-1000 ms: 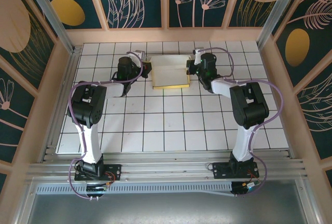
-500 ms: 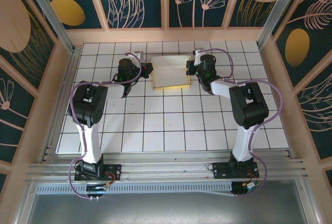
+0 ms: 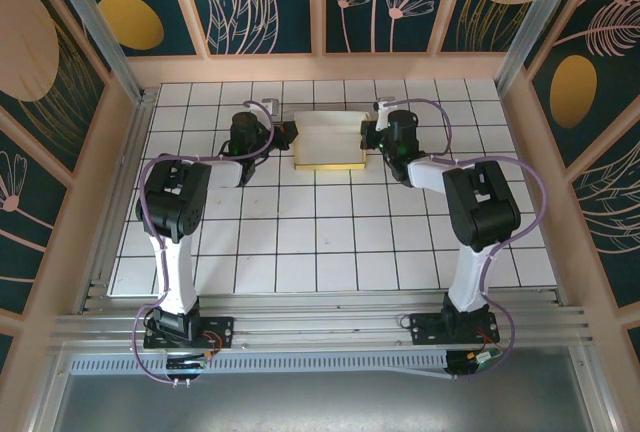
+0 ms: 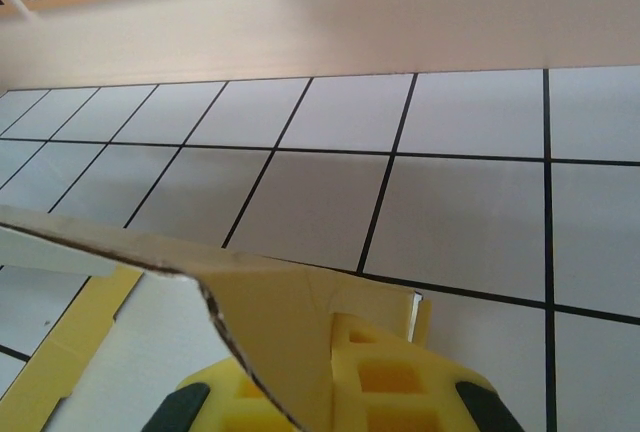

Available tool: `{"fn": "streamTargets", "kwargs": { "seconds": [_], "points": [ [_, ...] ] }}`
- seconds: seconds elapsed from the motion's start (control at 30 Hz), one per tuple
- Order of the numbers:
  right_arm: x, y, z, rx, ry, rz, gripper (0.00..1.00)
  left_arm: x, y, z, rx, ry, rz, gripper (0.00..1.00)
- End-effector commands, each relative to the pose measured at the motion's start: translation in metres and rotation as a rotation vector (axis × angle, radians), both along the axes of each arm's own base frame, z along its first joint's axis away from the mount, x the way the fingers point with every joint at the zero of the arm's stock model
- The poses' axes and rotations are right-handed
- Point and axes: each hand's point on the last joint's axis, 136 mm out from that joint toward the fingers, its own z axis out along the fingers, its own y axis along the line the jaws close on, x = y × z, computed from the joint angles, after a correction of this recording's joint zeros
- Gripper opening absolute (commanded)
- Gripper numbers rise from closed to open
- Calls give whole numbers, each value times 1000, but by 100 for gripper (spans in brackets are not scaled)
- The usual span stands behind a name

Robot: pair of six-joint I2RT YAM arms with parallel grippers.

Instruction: Fold the paper box

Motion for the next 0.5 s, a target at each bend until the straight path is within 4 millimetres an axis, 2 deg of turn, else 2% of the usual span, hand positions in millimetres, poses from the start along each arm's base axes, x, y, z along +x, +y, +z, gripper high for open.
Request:
{"fn": "streamTargets", "kwargs": {
  "seconds": [0.0, 0.13, 0.47],
  "points": [
    [-35, 37, -15, 33, 83, 139, 0, -39, -33, -34, 33, 113, -143, 0],
    [-44, 33, -24, 50, 106, 124, 0, -42, -30, -35, 55, 109, -139, 0],
    [-62, 34, -48, 69, 145, 124, 0, -56, -19, -63, 120, 150, -125, 0]
  ]
}}
